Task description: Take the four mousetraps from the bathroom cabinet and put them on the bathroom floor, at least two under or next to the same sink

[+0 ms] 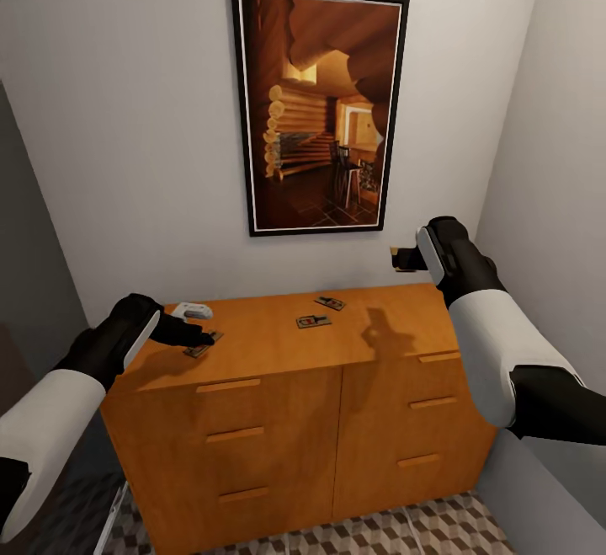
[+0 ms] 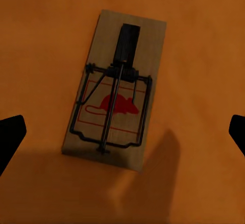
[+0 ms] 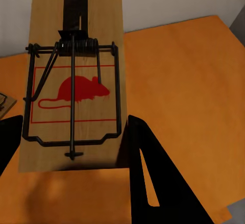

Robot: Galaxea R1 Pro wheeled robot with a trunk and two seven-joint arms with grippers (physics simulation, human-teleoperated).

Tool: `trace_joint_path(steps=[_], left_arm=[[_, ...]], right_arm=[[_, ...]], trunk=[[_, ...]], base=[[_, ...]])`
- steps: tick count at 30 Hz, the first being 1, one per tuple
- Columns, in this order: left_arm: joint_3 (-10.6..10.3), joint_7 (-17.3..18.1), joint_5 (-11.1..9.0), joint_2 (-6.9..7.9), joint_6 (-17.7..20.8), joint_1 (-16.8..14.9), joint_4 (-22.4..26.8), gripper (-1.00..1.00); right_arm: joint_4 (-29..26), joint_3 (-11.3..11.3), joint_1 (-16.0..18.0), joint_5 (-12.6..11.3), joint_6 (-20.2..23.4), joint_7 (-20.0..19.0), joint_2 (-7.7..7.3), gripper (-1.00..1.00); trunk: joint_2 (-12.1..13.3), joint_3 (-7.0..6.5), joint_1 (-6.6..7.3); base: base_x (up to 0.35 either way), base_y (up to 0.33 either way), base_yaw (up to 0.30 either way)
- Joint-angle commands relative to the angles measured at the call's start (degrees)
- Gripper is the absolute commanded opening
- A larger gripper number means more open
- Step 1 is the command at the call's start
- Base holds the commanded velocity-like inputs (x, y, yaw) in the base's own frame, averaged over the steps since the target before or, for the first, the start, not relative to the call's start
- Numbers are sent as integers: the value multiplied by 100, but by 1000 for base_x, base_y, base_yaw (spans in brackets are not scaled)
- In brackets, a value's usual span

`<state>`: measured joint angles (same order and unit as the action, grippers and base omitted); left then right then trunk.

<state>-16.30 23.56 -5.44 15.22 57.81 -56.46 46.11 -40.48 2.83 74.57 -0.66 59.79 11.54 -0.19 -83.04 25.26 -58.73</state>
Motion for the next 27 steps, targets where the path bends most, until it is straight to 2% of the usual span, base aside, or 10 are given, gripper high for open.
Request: trace_joint_path(steps=[1, 6, 9, 17, 27], left_arm=[[-23, -27, -54, 7, 28, -6, 5, 100], [-30, -27, -55, 7, 40, -6, 4, 100], [-26, 11, 27, 37, 13, -104, 102, 100], [-30, -82, -26, 15, -10, -104, 69, 100], [-27, -105, -48, -15, 13, -102, 297, 100]], right_arm=[[-4, 7, 5, -22, 21, 22, 2, -100], [-4, 1, 5, -22, 21, 16, 2, -100], [-102, 17, 5, 122, 21, 11, -38, -100], [-165, 0, 5, 85, 21, 11, -43, -100], [-229, -3, 5, 72, 21, -3, -95, -100]], trunk=[[-4, 7, 0], [-4, 7, 0], [-4, 7, 0], [-4, 7, 0], [-4, 7, 0]], base=[[0, 0, 0], [0, 0, 0], [0, 0, 0], [0, 0, 0], [0, 0, -2]])
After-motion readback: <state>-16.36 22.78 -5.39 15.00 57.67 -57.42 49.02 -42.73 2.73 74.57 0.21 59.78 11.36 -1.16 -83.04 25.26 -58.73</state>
